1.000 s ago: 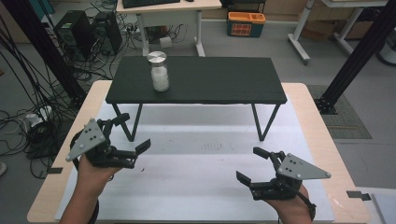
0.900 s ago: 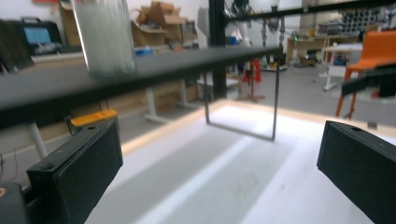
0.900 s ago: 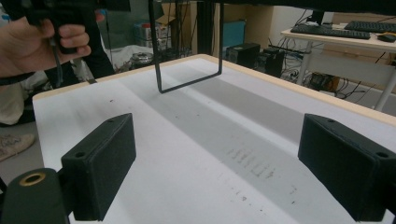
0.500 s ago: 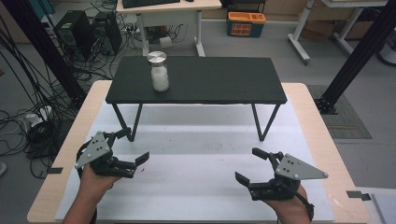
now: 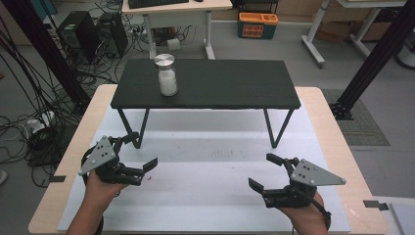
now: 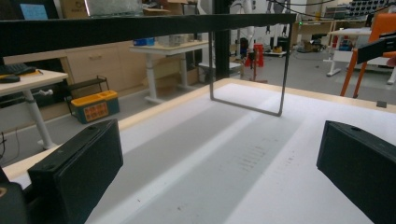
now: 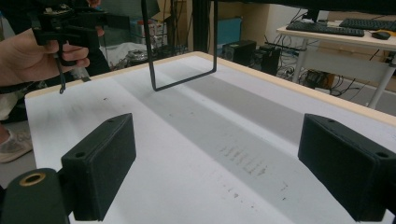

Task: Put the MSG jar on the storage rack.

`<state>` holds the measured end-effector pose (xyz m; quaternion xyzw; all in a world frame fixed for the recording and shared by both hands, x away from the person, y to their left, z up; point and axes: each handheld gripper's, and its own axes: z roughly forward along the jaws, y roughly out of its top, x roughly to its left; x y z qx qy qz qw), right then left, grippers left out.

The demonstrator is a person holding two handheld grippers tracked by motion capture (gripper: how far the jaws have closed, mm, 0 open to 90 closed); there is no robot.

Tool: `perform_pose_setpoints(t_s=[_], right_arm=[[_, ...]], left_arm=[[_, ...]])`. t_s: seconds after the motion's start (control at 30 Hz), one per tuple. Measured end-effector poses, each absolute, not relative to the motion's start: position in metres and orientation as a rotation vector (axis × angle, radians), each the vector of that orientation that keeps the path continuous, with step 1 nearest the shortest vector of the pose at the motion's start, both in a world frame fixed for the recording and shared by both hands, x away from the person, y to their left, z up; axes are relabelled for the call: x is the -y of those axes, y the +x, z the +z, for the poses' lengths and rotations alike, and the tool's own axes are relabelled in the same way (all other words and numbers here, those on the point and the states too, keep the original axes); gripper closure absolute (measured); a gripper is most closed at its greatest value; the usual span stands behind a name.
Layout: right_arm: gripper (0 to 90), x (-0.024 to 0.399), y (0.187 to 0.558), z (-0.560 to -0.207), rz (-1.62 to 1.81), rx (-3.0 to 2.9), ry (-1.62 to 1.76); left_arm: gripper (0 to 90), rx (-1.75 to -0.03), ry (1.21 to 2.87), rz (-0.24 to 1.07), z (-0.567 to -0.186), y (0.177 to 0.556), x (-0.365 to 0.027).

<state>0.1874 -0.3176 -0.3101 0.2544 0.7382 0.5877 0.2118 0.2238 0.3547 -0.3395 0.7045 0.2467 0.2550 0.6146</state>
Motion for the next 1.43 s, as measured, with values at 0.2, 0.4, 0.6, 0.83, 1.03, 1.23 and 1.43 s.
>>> perform_pose_setpoints(t_s=[0.2, 0.4, 0.6, 0.83, 1.03, 1.23, 1.43], right_arm=[[10.5, 0.317, 0.188, -0.310, 1.630, -2.053, 0.704], [10.5, 0.317, 0.189, -0.310, 1.635, -2.050, 0.700], [10.5, 0.317, 0.189, -0.311, 1.641, -2.046, 0.694], [10.5, 0.319, 0.187, -0.310, 1.642, -2.043, 0.698], [10.6, 0.319, 0.185, -0.309, 1.641, -2.043, 0.696], [10.6, 0.319, 0.185, -0.308, 1.644, -2.042, 0.695], [10.6, 0.318, 0.183, -0.306, 1.651, -2.036, 0.689]], left_arm=[[0.6, -0.568, 1.613, 0.587, -0.340, 0.223, -0.355], [0.8, -0.571, 1.623, 0.600, -0.337, 0.219, -0.353], [0.8, -0.574, 1.620, 0.610, -0.334, 0.217, -0.352], [0.9, -0.573, 1.623, 0.609, -0.331, 0.215, -0.351], [0.9, -0.573, 1.617, 0.609, -0.331, 0.214, -0.350], [1.0, -0.574, 1.621, 0.602, -0.331, 0.214, -0.349], [1.2, -0.566, 1.628, 0.598, -0.330, 0.213, -0.348]])
